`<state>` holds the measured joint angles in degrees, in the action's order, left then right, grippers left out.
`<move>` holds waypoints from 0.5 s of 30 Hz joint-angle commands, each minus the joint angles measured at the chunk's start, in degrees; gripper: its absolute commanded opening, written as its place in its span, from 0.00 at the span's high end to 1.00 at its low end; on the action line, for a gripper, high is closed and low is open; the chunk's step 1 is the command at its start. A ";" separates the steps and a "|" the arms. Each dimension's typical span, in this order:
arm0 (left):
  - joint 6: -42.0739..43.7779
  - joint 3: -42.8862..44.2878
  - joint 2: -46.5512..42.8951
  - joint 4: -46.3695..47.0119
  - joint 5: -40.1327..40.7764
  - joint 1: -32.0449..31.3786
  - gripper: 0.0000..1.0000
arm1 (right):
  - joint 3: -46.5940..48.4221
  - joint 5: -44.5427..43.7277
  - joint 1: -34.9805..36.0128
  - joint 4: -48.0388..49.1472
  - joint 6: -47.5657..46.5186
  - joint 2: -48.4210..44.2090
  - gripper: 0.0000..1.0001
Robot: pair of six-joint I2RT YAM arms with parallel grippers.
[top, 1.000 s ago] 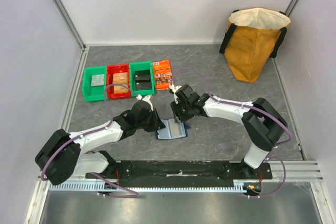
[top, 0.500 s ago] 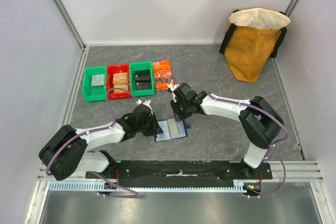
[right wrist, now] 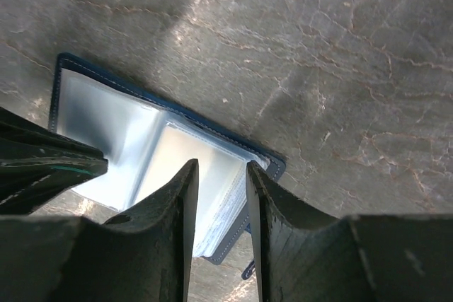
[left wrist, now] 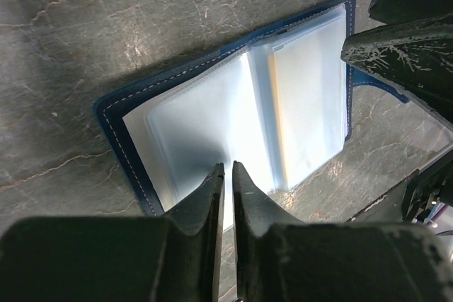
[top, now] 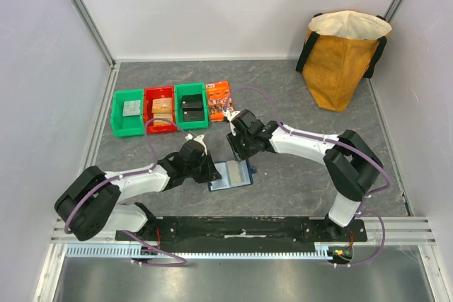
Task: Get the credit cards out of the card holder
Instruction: Remove the credit card from the card holder.
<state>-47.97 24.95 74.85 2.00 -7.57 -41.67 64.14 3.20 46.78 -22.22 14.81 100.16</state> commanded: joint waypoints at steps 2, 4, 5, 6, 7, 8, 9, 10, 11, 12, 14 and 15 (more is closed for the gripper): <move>0.50 -0.43 1.53 -0.42 0.45 -0.25 0.85 | 3.27 1.10 0.94 -1.16 -2.50 0.47 0.61; 0.50 -0.34 1.61 -0.33 0.37 -0.25 0.85 | 3.36 1.19 0.94 -1.16 -2.68 1.09 0.62; 0.50 -0.34 1.79 -0.33 0.37 -0.25 0.85 | 3.36 1.11 0.94 -1.34 -2.77 1.53 0.62; 0.50 -0.43 1.79 -0.33 0.37 -0.25 0.85 | 3.36 1.10 0.94 -1.34 -2.94 1.70 0.62; 0.50 -0.34 1.79 -0.33 0.37 -0.25 0.85 | 3.36 1.10 0.94 -1.34 -2.94 2.05 0.62; 0.50 -0.43 1.79 -0.33 0.37 -0.25 0.85 | 3.27 1.19 1.03 -1.16 -3.12 2.41 0.62; 0.50 -0.43 1.62 -0.33 0.37 -0.25 0.85 | 3.27 1.37 1.03 -1.25 -3.21 2.76 0.62; 0.50 -0.52 1.53 -0.33 0.28 -0.34 0.85 | 3.27 1.54 1.03 -1.34 -3.21 3.20 0.62; 0.42 -0.52 1.53 -0.33 0.37 -0.34 0.85 | 3.27 1.81 1.11 -1.34 -3.21 3.46 0.62; 0.42 -0.60 1.35 -0.33 0.45 -0.25 0.85 | 3.27 1.98 1.03 -1.34 -3.21 3.81 0.62; 0.42 -0.60 1.35 -0.24 0.45 -0.25 0.85 | 3.27 2.33 1.11 -1.60 -3.38 4.34 0.62; 0.33 -0.60 1.35 -0.24 0.45 -0.34 0.85 | 3.36 2.42 1.12 -1.60 -3.38 4.52 0.62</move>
<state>-47.97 24.95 75.40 3.05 -7.92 -41.67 65.52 4.29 47.53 -22.96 12.38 103.61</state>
